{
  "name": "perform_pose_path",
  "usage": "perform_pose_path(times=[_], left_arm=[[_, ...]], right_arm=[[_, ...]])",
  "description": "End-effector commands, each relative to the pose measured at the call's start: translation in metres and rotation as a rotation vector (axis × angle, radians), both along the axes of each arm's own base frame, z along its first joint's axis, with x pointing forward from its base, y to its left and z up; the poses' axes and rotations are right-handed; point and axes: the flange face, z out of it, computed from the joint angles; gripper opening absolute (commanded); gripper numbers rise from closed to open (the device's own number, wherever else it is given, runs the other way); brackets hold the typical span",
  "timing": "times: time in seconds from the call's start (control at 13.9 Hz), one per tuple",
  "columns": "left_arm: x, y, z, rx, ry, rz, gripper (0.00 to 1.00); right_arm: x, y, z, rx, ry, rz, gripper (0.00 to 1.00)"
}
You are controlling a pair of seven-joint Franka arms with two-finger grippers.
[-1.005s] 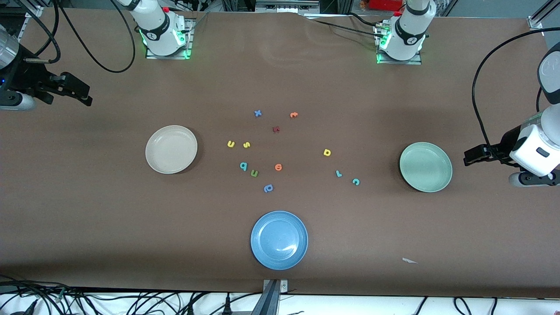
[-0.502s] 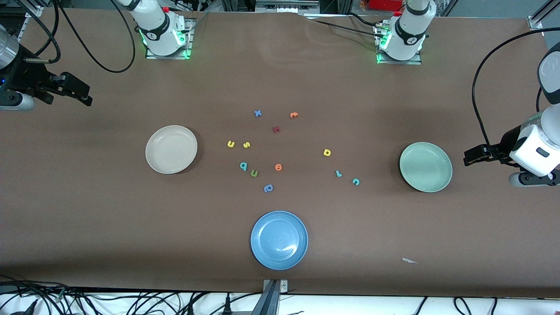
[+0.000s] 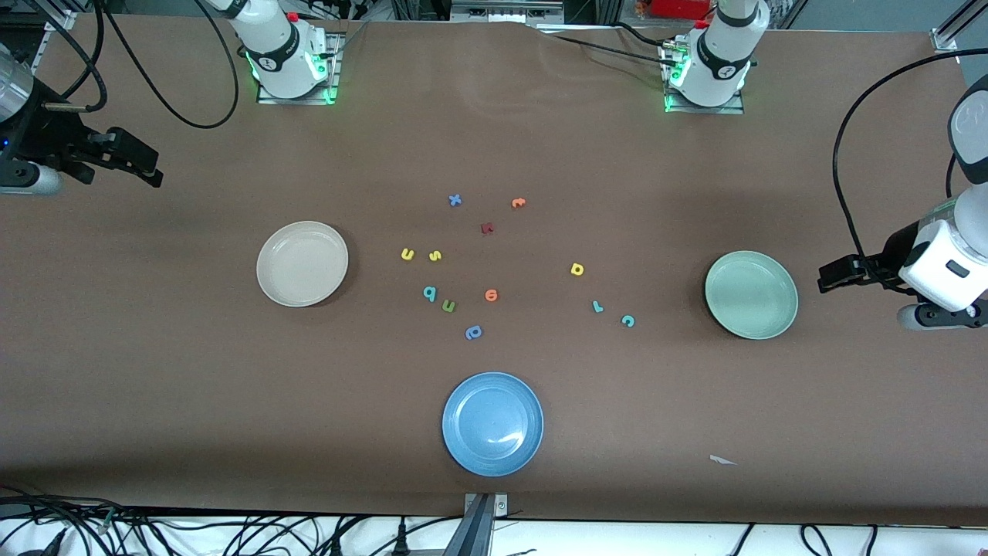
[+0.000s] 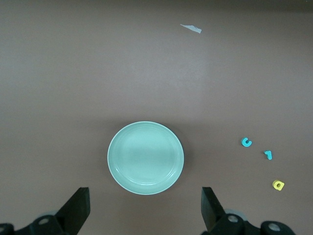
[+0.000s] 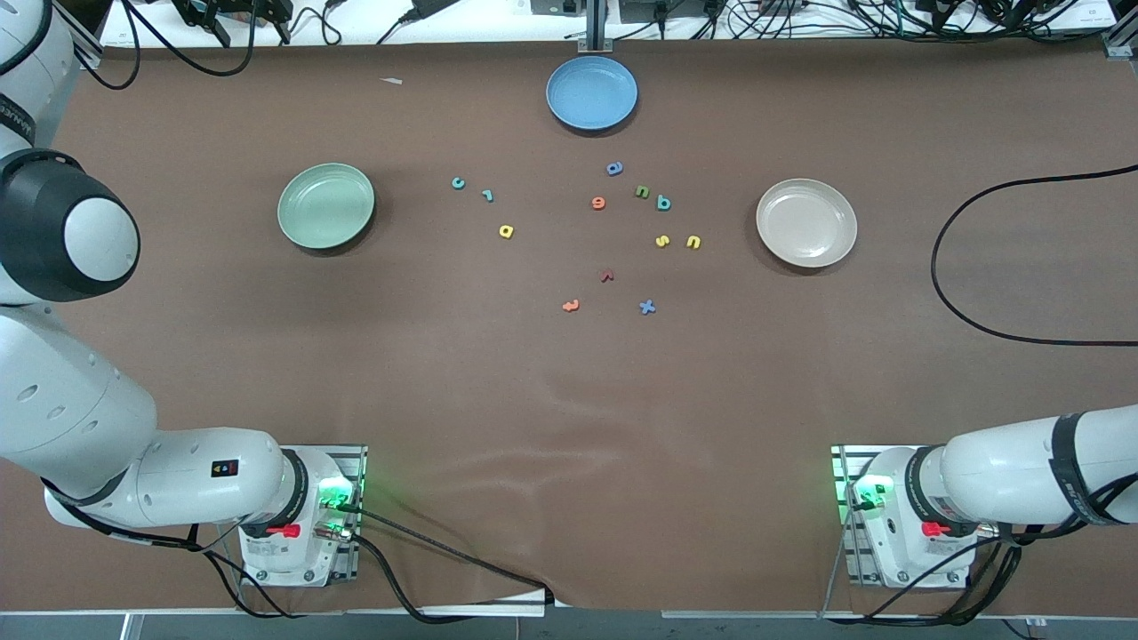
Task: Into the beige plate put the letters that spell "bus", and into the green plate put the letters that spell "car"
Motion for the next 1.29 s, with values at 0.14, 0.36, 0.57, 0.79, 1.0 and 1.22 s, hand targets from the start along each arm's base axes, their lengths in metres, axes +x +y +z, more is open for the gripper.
perform_pose_path(times=[0.14,0.36,0.57,0.79,1.0,1.22], left_arm=[[-0.004,-0.002,0.000,0.017,0.007,-0.012,1.00],[-0.004,-0.008,-0.001,0.017,0.008,-0.006,1.00],[-0.003,-0.031,-0.007,0.017,0.017,0.047,1.00],[-0.002,-0.079,-0.023,0.017,0.037,0.124,1.00],[0.003,-0.118,-0.054,0.017,0.061,0.208,1.00],[0.019,-0.126,-0.087,-0.036,0.054,0.391,0.99]], right_arm=[[-0.001,0.003,0.006,0.018,-0.005,-0.004,1.00],[-0.001,0.003,0.006,0.018,-0.005,-0.004,1.00],[-0.001,0.003,0.006,0.018,-0.005,-0.002,1.00],[-0.001,0.003,0.006,0.018,-0.005,-0.004,1.00],[-0.001,0.003,0.006,0.018,-0.005,-0.004,1.00],[-0.001,0.003,0.006,0.018,-0.005,-0.002,1.00]])
